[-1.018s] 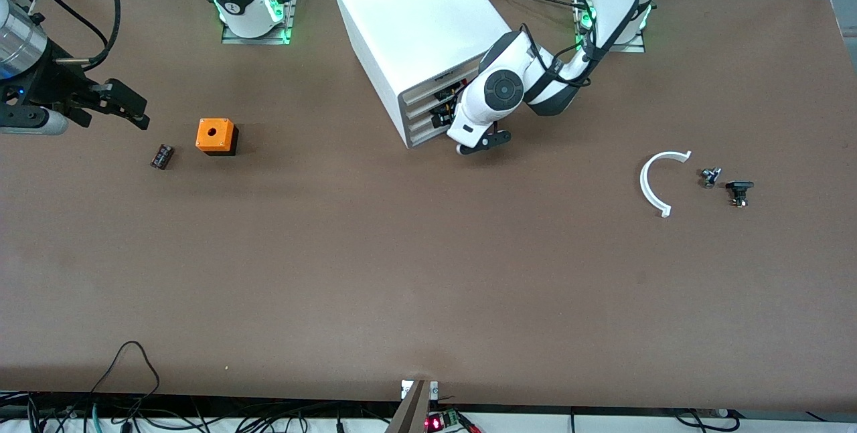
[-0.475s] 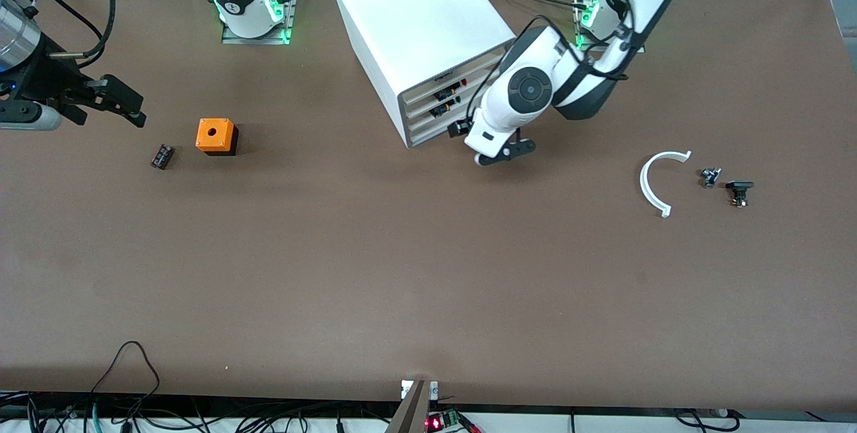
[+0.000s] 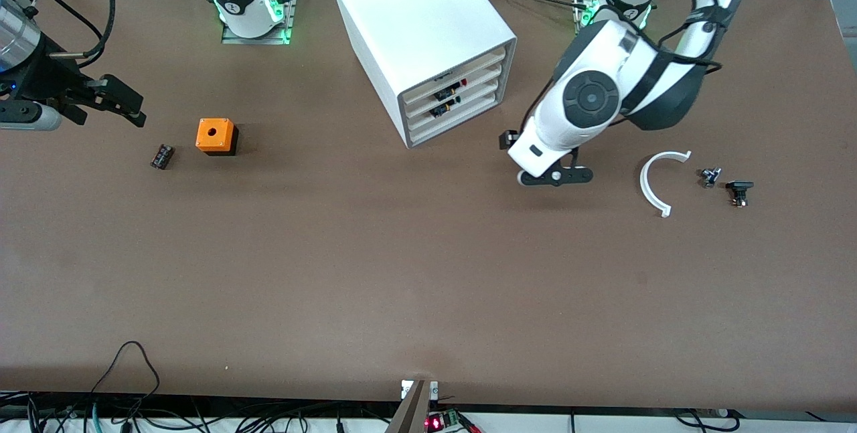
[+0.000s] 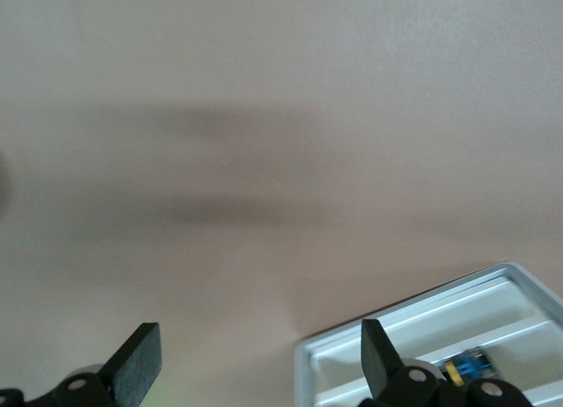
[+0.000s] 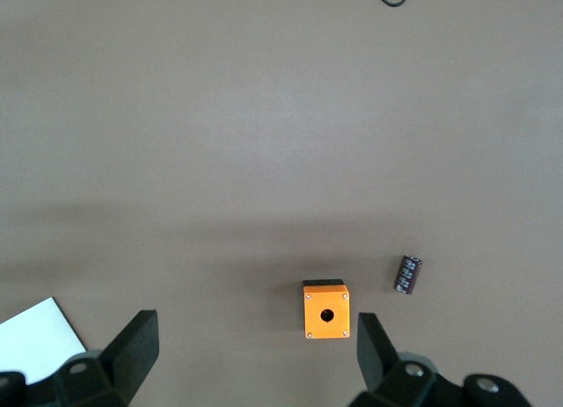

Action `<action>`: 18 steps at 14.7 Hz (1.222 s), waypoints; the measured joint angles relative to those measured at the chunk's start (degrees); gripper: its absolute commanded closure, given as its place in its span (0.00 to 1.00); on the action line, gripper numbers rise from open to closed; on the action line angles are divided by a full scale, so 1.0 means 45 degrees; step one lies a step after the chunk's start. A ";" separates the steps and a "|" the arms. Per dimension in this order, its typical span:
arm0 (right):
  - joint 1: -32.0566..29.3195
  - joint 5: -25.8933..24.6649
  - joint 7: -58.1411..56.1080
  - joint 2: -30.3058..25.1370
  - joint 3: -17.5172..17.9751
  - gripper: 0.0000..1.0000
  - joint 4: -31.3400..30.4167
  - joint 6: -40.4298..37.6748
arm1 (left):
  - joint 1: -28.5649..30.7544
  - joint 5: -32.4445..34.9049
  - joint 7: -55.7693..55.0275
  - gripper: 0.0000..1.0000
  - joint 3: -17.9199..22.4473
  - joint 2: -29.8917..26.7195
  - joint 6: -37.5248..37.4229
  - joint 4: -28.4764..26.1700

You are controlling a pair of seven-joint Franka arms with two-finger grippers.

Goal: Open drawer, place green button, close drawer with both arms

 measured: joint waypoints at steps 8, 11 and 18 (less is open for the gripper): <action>-0.0006 0.0000 0.0000 0.0008 -0.0006 0.00 0.0001 -0.0007 | 0.0797 -0.0184 0.6436 0.00 0.2811 -0.2122 -0.1308 0.1100; -0.0006 -0.0001 0.0000 0.0009 -0.0006 0.00 0.0000 -0.0008 | 0.0043 -0.1099 0.7444 0.00 0.5231 -0.3013 -0.1406 0.0855; -0.0006 -0.0001 0.0000 0.0011 -0.0006 0.00 0.0002 -0.0011 | 0.0124 -0.0898 0.7575 0.00 0.6091 -0.4844 -0.0749 -0.1198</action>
